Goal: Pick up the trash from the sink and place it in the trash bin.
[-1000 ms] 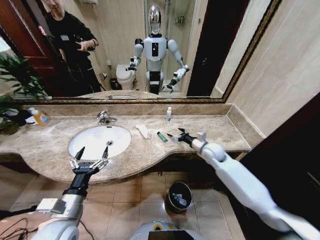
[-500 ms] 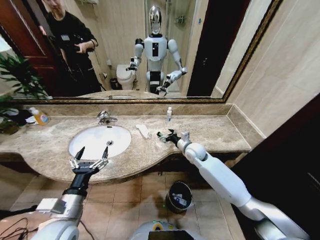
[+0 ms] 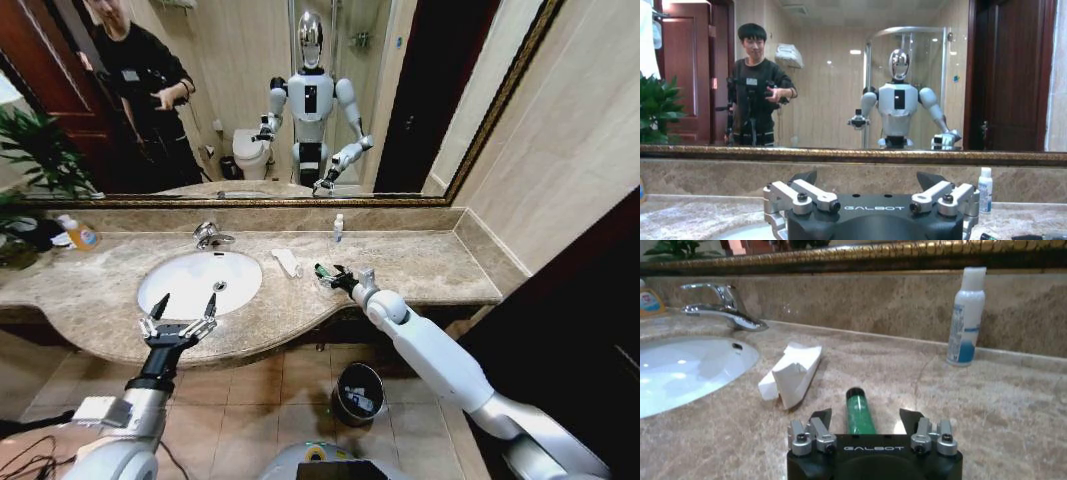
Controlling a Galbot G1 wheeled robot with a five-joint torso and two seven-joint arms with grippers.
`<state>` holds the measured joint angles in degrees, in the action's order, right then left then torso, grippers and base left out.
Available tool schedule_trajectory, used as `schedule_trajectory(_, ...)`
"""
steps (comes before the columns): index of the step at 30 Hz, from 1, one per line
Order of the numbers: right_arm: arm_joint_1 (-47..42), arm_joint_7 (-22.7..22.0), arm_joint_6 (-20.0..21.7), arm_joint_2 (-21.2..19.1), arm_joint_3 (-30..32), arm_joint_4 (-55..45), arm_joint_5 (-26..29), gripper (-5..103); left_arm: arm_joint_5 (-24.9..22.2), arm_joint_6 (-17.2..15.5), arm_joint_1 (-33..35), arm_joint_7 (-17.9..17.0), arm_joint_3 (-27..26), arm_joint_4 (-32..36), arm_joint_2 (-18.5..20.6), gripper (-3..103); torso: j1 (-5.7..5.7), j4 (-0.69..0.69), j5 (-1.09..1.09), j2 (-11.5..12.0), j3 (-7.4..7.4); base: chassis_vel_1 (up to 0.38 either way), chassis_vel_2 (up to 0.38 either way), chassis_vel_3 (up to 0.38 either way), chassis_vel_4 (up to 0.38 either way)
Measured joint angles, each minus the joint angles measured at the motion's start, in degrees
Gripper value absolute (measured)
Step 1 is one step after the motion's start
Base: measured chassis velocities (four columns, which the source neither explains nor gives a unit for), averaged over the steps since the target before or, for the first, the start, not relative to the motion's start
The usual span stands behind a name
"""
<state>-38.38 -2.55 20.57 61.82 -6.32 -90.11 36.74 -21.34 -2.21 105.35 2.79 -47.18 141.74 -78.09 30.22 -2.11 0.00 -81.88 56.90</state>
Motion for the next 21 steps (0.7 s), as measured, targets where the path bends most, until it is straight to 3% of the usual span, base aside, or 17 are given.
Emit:
schedule_trajectory(9,-0.48,0.39,-0.45,0.73,0.09,1.34,-1.01,68,0.00,0.00,0.00,0.00,0.00,0.00,0.00,100,0.00,0.00,0.00,0.00,0.00,0.000,0.000,0.000,0.000)
schedule_trajectory(21,0.02,0.91,-2.53,1.08,-0.29,2.38,-0.22,37,0.00,0.00,0.00,0.00,0.00,0.00,0.00,100,0.00,0.00,0.00,0.00,0.00,0.000,0.000,0.000,0.000)
